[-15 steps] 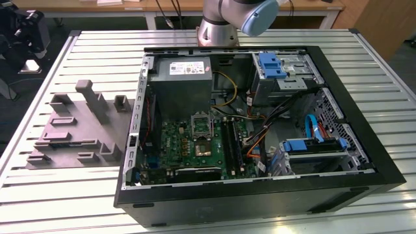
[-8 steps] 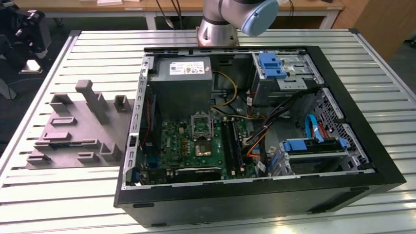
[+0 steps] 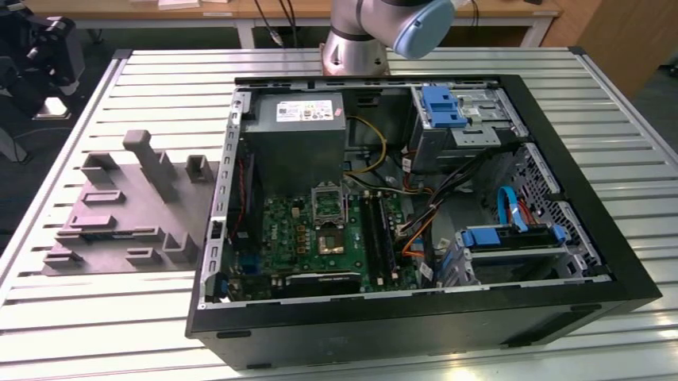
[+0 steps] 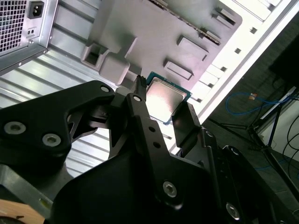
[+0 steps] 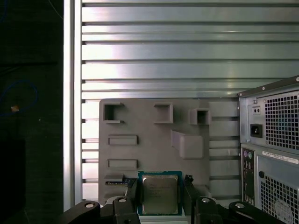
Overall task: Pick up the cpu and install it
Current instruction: 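Pick up the cpu and move it towards the insertion slot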
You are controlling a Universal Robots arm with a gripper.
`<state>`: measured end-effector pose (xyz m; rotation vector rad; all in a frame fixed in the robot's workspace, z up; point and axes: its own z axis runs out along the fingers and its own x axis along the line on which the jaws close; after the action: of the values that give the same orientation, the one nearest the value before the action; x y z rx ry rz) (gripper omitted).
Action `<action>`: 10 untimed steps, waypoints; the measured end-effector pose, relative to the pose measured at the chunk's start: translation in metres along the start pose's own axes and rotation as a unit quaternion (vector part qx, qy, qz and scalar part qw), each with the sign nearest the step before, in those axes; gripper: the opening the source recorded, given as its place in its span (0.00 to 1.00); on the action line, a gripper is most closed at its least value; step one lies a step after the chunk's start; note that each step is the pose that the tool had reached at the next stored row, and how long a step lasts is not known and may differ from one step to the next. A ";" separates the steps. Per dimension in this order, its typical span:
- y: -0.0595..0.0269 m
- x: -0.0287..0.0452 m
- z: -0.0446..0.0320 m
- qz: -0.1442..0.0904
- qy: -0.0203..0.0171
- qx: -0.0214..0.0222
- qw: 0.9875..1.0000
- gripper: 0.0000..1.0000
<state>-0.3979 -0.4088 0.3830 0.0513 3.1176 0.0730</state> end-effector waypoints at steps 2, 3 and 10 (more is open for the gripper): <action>0.0000 -0.0004 0.0000 0.000 0.000 0.000 1.000 0.47; 0.0000 -0.0006 0.0000 0.000 0.000 0.000 1.000 0.47; 0.0001 -0.0031 0.0001 0.000 0.000 0.000 1.000 0.47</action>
<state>-0.3948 -0.4088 0.3830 0.0513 3.1176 0.0730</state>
